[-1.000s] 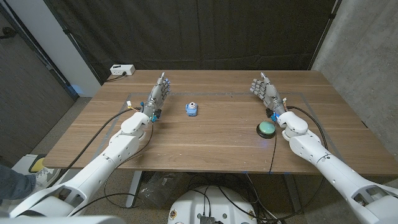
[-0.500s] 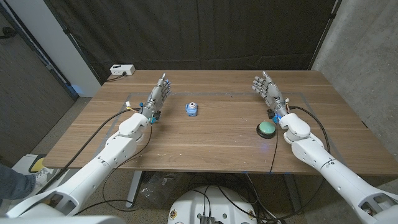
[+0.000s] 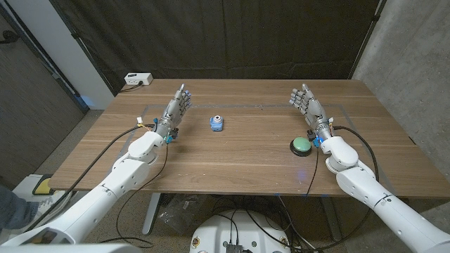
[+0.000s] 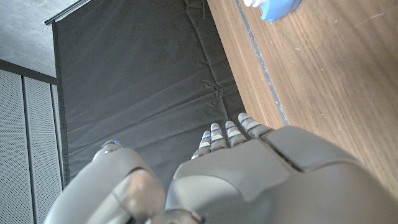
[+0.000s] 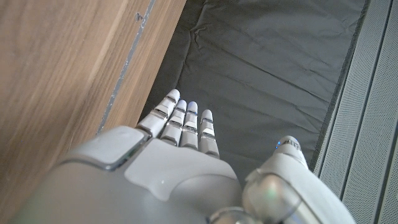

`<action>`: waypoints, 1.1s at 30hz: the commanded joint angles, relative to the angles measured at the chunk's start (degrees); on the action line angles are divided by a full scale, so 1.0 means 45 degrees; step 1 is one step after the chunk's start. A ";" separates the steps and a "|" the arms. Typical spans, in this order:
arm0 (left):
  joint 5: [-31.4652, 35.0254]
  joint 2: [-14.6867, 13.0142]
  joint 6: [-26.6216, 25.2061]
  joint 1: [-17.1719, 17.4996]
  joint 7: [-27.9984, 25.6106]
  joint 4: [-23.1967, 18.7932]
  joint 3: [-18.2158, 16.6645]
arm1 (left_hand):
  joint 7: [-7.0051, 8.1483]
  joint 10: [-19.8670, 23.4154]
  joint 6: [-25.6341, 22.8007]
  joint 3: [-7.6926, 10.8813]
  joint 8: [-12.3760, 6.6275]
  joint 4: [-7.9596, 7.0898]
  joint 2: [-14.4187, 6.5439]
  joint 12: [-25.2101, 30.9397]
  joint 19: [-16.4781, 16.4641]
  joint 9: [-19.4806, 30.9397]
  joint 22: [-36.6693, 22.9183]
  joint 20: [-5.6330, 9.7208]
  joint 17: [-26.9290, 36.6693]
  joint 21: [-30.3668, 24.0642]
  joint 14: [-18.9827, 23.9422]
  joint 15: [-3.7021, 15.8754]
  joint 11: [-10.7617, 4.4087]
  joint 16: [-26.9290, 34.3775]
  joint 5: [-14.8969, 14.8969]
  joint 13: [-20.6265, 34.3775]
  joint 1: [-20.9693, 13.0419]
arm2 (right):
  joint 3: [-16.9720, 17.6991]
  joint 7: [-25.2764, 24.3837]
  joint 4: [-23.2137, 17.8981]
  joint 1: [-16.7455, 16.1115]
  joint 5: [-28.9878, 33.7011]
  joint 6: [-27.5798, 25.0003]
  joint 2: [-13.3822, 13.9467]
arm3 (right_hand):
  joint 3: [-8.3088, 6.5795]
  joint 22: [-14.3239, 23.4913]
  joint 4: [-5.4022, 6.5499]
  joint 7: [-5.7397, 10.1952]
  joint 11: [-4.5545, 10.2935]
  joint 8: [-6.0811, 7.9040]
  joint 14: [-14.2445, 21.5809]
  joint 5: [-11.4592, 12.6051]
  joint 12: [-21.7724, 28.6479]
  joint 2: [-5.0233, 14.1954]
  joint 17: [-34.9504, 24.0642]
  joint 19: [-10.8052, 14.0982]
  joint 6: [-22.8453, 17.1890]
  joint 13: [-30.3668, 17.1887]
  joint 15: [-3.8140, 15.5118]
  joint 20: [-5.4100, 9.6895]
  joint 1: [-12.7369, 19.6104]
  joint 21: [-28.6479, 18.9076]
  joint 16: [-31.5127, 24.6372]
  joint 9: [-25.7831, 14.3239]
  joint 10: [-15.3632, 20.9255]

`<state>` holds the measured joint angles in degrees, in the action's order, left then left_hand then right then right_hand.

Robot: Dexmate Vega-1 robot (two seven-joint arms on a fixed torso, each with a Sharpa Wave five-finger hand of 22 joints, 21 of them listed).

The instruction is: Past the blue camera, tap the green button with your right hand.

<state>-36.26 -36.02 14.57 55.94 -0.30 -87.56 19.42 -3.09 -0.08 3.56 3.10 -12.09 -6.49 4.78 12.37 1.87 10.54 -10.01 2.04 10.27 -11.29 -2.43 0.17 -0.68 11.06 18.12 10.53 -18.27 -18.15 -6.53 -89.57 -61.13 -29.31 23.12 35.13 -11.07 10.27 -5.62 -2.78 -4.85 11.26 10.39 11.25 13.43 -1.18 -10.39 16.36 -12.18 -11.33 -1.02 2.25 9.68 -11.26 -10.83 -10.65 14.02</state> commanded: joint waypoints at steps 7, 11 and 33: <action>0.0075 -0.0205 0.0128 0.0307 -0.0006 -0.0059 -0.0138 | 0.0027 0.0281 -0.0247 -0.0041 -0.0095 -0.0013 -0.0084 0.0130 -0.0068 0.0028 -0.0050 0.0228 0.0042 -0.0103 0.0252 0.0015 -0.0037 0.0115 0.0144 0.0065 -0.0232 | 0.0729 -0.1129 -0.1736 -0.1676 0.0693 -0.0060 0.0558 | 0.0017 0.0052 -0.0023 0.0184 0.0066 0.0081 0.0219 0.0095 0.0116 -0.0083 -0.0025 0.0230 -0.0167 0.0032 0.0036 0.0134 0.0060 -0.0119 -0.0077 -0.0044 0.0174; 0.0041 -0.0148 -0.0017 0.0125 0.0148 0.0194 -0.0016 | 0.0062 0.0447 -0.0416 -0.0030 -0.0131 0.0016 -0.0146 0.0166 -0.0233 0.0028 -0.0048 0.0192 0.0039 -0.0154 0.0379 -0.0001 -0.0034 0.0132 0.0167 0.0065 -0.0311 | 0.0917 -0.1356 -0.1848 -0.2065 0.0803 0.0232 0.0468 | 0.0026 0.0054 -0.0042 0.0340 0.0211 0.0222 0.0425 0.0124 0.0212 -0.0059 -0.0020 0.0369 -0.0578 0.0069 0.0131 0.0187 0.0087 -0.0154 -0.0111 -0.0064 0.0536; 0.0240 -0.0196 -0.0486 -0.0088 -0.0155 -0.0210 0.0120 | 0.0075 0.0692 -0.0736 -0.0029 -0.0160 0.0083 -0.0276 0.0175 -0.0328 0.0030 -0.0047 0.0138 0.0037 -0.0142 0.0615 0.0031 -0.0069 0.0128 0.0214 0.0066 -0.0499 | 0.2042 -0.2278 -0.2936 -0.4235 0.1270 0.0281 0.0579 | 0.0046 0.0063 -0.0143 0.1058 0.1222 0.0365 0.1141 0.0195 0.0358 -0.0005 -0.0016 0.0865 -0.1338 0.0125 0.0569 0.0399 0.0246 -0.0242 -0.0171 -0.0089 0.1352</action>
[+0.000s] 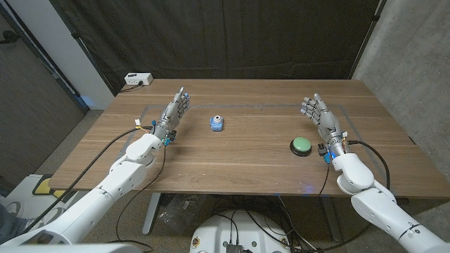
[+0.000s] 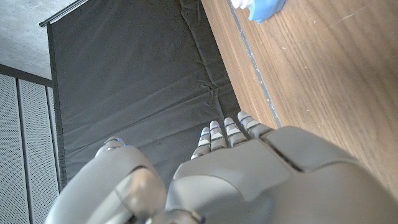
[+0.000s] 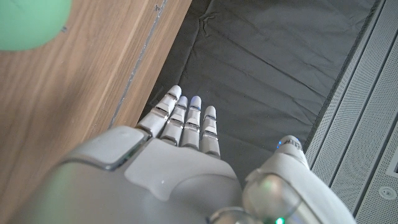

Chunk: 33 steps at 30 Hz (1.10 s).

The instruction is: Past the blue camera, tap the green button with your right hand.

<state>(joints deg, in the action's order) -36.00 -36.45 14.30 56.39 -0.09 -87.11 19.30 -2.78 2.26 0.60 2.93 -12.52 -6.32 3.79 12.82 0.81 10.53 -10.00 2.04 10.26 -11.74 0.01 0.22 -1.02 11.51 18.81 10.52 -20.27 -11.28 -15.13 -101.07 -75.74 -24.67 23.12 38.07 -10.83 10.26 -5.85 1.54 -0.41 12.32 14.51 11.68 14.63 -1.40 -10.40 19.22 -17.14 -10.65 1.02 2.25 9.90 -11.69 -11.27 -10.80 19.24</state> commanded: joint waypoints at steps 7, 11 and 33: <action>0.0404 -0.0129 -0.0530 -0.0169 -0.0464 -0.0523 0.0197 | 0.0020 0.0194 -0.0111 0.0010 -0.0053 0.0061 -0.0091 0.0061 -0.0078 0.0033 -0.0050 0.0127 0.0039 -0.0027 0.0089 0.0039 0.0004 0.0013 0.0068 0.0069 -0.0098 | 0.0750 -0.0340 -0.0579 -0.1436 0.0346 0.0298 -0.0048 | 0.0011 0.0067 -0.0119 0.0042 -0.0008 0.0136 0.0467 0.0100 0.0132 0.0036 -0.0007 0.0476 -0.0410 -0.0012 0.0268 0.0523 0.0234 -0.0204 -0.0091 -0.0053 0.0448; 0.0432 -0.0047 -0.0470 -0.0183 -0.0478 -0.0484 0.0240 | 0.0024 0.0220 -0.0133 0.0015 -0.0046 0.0072 -0.0119 0.0056 -0.0074 0.0034 -0.0050 0.0124 0.0039 -0.0019 0.0094 0.0027 -0.0008 0.0001 0.0073 0.0069 -0.0133 | 0.0860 -0.0354 -0.0636 -0.1692 0.0395 0.0460 -0.0144 | 0.0017 0.0067 -0.0127 -0.0005 0.0040 0.0124 0.0520 0.0099 0.0133 0.0031 -0.0005 0.0513 -0.0425 -0.0008 0.0252 0.0536 0.0244 -0.0206 -0.0089 -0.0051 0.0496; 0.0505 -0.0026 -0.0596 -0.0217 -0.0560 -0.0476 0.0313 | 0.0024 0.0320 -0.0226 0.0021 -0.0010 0.0113 -0.0237 0.0027 -0.0099 0.0037 -0.0052 0.0102 0.0040 -0.0002 0.0161 0.0057 -0.0017 -0.0032 0.0081 0.0071 -0.0273 | 0.1394 -0.0596 -0.1208 -0.2799 0.1145 0.0663 -0.0402 | 0.0042 0.0070 -0.0152 0.0136 0.0365 0.0148 0.0777 0.0106 0.0149 0.0042 -0.0003 0.0779 -0.0753 0.0004 0.0404 0.0650 0.0292 -0.0235 -0.0065 -0.0049 0.0807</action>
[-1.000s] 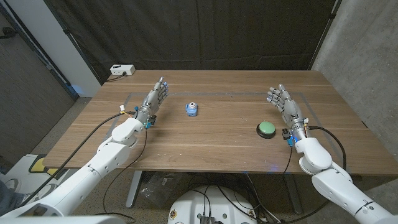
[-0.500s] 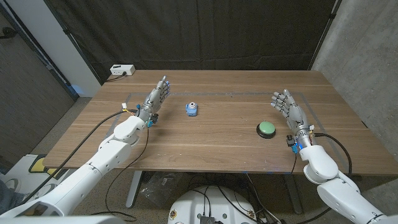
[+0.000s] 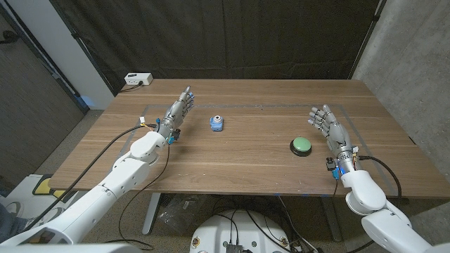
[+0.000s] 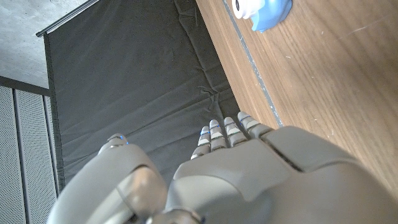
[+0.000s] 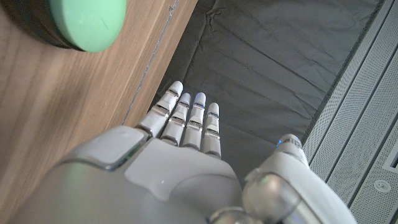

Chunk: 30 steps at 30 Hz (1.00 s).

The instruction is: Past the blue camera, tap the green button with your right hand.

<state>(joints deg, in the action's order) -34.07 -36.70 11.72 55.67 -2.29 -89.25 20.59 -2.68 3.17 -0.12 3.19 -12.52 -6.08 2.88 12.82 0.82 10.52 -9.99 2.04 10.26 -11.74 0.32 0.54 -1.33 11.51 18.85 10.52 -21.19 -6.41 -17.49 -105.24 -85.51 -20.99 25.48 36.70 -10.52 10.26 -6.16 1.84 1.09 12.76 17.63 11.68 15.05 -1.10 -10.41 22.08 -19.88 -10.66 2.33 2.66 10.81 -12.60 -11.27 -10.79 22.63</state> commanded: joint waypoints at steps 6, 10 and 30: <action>0.0178 0.0047 -0.0035 -0.0129 -0.0156 -0.0030 0.0048 | 0.0013 0.0126 -0.0074 -0.0039 0.0003 0.0065 -0.0054 0.0015 -0.0112 0.0039 -0.0054 0.0098 0.0042 -0.0001 0.0093 0.0001 0.0062 -0.0043 0.0071 0.0073 -0.0092 | 0.0376 -0.0149 -0.0313 -0.0793 0.0643 0.0315 -0.0269 | -0.0021 0.0071 -0.0086 0.0099 0.0059 0.0032 0.0094 0.0110 0.0036 -0.0027 -0.0002 0.0153 -0.0149 0.0008 0.0112 0.0566 0.0096 -0.0025 -0.0049 -0.0052 0.0048; 0.0208 0.0131 -0.0037 -0.0128 -0.0265 -0.0014 0.0071 | 0.0018 0.0117 -0.0082 -0.0042 0.0013 0.0070 -0.0070 0.0000 -0.0108 0.0039 -0.0055 0.0091 0.0042 0.0005 0.0093 0.0001 0.0048 -0.0052 0.0070 0.0074 -0.0110 | 0.0322 0.0036 -0.0242 -0.0790 0.0614 0.0531 -0.0364 | -0.0018 0.0071 -0.0091 0.0089 -0.0004 0.0020 0.0128 0.0115 0.0037 -0.0024 -0.0002 0.0157 -0.0162 0.0009 0.0148 0.0564 0.0105 -0.0014 -0.0044 -0.0052 0.0093; 0.0541 0.0044 0.0058 0.0124 -0.0618 -0.0521 0.0046 | 0.0011 0.0141 -0.0138 -0.0062 0.0046 0.0093 -0.0132 -0.0041 -0.0114 0.0041 -0.0056 0.0091 0.0045 0.0019 0.0087 -0.0003 0.0027 -0.0086 0.0062 0.0076 -0.0192 | 0.0919 -0.2119 -0.0914 -0.1380 0.5312 -0.0424 -0.0603 | -0.0016 0.0071 -0.0114 0.0256 0.0177 0.0041 0.0183 0.0148 0.0010 0.0001 -0.0002 0.0248 -0.0396 0.0009 0.0313 0.0652 0.0161 0.0004 0.0004 -0.0056 0.0204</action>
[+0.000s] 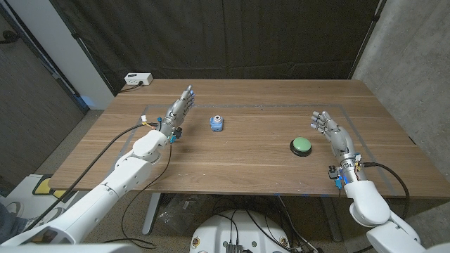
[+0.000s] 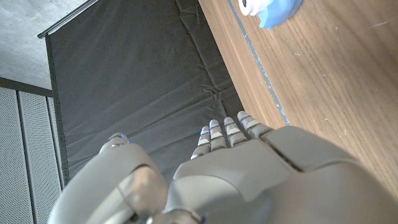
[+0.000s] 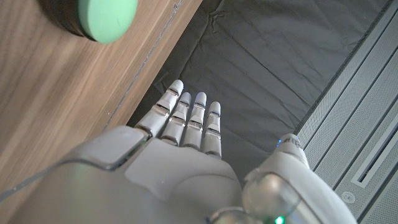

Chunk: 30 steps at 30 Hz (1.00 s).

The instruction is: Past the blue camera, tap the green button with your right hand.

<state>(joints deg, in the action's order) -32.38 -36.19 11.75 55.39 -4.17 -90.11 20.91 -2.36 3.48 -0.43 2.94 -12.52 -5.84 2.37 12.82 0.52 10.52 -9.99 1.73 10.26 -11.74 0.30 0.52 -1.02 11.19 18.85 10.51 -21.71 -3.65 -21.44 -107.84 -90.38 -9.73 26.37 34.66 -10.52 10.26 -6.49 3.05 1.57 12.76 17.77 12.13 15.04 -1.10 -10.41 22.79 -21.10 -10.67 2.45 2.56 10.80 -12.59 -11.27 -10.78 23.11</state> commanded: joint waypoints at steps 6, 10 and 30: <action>0.0246 -0.0115 0.0020 0.0227 -0.0262 -0.0476 -0.0030 | -0.0043 0.0079 -0.0088 -0.0019 0.0054 0.0045 -0.0031 -0.0052 -0.0034 0.0042 -0.0057 0.0143 0.0047 0.0028 0.0074 -0.0052 -0.0038 -0.0028 0.0060 0.0077 -0.0096 | 0.0464 -0.1964 -0.0645 -0.0463 0.4573 -0.1190 -0.0095 | -0.0006 0.0072 -0.0071 0.0261 0.0383 0.0091 0.0429 0.0094 0.0059 -0.0001 0.0001 0.0236 -0.0411 0.0014 0.0474 0.0774 0.0215 -0.0006 -0.0040 -0.0062 0.0379; 0.0280 -0.0180 0.0030 0.0251 -0.0233 -0.0573 -0.0050 | -0.0046 0.0107 -0.0096 -0.0026 0.0063 0.0049 -0.0043 -0.0052 -0.0063 0.0042 -0.0057 0.0163 0.0047 0.0020 0.0073 -0.0021 -0.0038 -0.0033 0.0058 0.0077 -0.0112 | 0.0458 -0.2264 -0.0579 -0.0382 0.5120 -0.1092 -0.0118 | -0.0012 0.0071 -0.0086 0.0282 0.0380 0.0096 0.0431 0.0107 0.0045 0.0002 0.0004 0.0248 -0.0455 0.0015 0.0488 0.0787 0.0246 -0.0001 -0.0027 -0.0062 0.0373; 0.0123 -0.0147 -0.0034 0.0187 -0.0086 -0.0507 -0.0071 | -0.0106 0.0137 -0.0110 -0.0057 0.0115 0.0081 -0.0106 -0.0093 -0.0121 0.0044 -0.0051 0.0333 0.0047 0.0028 0.0090 -0.0021 0.0007 -0.0051 0.0045 0.0079 -0.0216 | 0.0414 -0.3366 -0.1797 -0.0625 0.9181 -0.3761 0.0474 | -0.0034 0.0070 -0.0138 0.0462 0.0569 0.0108 0.0502 0.0188 0.0003 0.0028 0.0005 0.0301 -0.0693 0.0017 0.0697 0.0936 0.0370 0.0034 0.0016 -0.0066 0.0460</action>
<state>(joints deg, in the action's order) -31.49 -36.99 11.51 56.63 -5.22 -92.98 20.61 -2.78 3.48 -0.84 2.70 -12.06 -5.60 1.91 12.46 -0.10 10.52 -9.99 1.74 10.26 -11.74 0.30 0.52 -1.02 11.19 18.85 10.81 -22.16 -1.52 -34.67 -112.58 -92.11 21.59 17.70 35.10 -10.52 10.26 -6.97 5.01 3.72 12.76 19.71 12.57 15.04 -1.03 -10.42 23.61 -23.86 -10.36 2.36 2.56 11.79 -12.59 -11.28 -10.78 24.83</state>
